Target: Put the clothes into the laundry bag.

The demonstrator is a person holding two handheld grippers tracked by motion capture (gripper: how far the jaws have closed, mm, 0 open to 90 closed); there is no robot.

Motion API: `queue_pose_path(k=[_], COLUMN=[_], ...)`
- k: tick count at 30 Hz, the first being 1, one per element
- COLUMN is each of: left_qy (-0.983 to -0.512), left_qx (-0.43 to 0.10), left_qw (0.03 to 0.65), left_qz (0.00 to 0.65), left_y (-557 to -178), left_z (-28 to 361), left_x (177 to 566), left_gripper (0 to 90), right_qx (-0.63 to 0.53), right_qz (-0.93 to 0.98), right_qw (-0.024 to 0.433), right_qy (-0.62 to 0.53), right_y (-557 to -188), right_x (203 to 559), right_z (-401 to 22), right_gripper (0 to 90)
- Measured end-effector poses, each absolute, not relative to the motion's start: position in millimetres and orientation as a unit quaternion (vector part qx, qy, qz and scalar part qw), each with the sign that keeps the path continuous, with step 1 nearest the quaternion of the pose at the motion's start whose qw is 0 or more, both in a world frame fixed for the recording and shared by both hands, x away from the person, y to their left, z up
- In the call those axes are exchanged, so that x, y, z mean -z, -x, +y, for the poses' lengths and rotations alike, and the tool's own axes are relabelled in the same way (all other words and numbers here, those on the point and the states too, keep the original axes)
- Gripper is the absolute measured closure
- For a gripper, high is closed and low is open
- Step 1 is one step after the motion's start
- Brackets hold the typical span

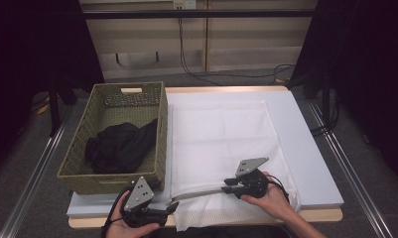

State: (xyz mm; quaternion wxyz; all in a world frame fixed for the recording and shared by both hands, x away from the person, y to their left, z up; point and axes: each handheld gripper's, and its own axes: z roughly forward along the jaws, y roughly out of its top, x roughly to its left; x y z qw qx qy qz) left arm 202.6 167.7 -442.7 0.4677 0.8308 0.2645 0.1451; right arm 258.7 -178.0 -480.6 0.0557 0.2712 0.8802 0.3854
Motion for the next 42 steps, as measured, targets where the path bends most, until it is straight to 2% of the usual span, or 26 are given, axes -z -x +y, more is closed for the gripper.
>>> queue_pose_path(k=[10, 15, 21, 23, 25, 27, 28, 33, 37, 40, 42], left_qy=[-0.835, -0.834, -0.84, -0.84, -0.84, -0.84, -0.845, -0.846, -0.844, -0.845, -0.845], left_qx=[-0.145, -0.142, -0.146, -0.144, -0.144, -0.14, -0.14, -0.139, -0.138, -0.141, -0.143], left_qw=[0.461, 0.465, 0.456, 0.455, 0.456, 0.456, 0.45, 0.45, 0.456, 0.451, 0.448], left_qz=[0.262, 0.262, 0.257, 0.257, 0.255, 0.259, 0.252, 0.25, 0.249, 0.25, 0.253], left_y=[-203.1, -201.5, -202.3, -202.5, -202.5, -201.9, -201.6, -201.4, -199.5, -199.9, -199.4], left_z=[168.9, 168.9, 167.6, 167.2, 166.5, 165.0, 163.5, 162.2, 161.4, 163.6, 166.6], left_x=[443.0, 444.4, 443.7, 444.1, 444.9, 446.0, 446.4, 446.7, 446.2, 445.4, 447.0], left_gripper=[17.9, 17.6, 17.6, 17.6, 17.6, 17.6, 17.6, 17.6, 17.6, 17.6, 17.5], right_qx=[-0.381, -0.377, -0.386, -0.378, -0.366, -0.366, -0.369, -0.369, -0.367, -0.359, -0.362], right_qz=[0.875, 0.876, 0.869, 0.873, 0.878, 0.878, 0.876, 0.872, 0.877, 0.883, 0.883], right_qw=[0.03, 0.046, 0.063, 0.077, 0.096, 0.097, 0.096, 0.108, 0.101, 0.1, 0.096], right_qy=[-0.299, -0.296, -0.304, -0.299, -0.294, -0.294, -0.296, -0.304, -0.293, -0.287, -0.282], right_y=[-266.0, -266.0, -268.6, -268.9, -268.6, -268.8, -269.8, -273.1, -276.3, -278.2, -279.8], right_x=[478.6, 477.0, 475.3, 477.0, 478.4, 478.4, 478.8, 481.3, 482.3, 481.0, 481.2], right_z=[-179.6, -177.8, -180.8, -179.8, -178.5, -178.6, -179.9, -183.0, -182.8, -181.3, -182.5], right_gripper=[77.9, 86.5, 87.3, 83.2, 74.1, 71.7, 60.8, 43.7, 37.7, 39.0, 43.1])
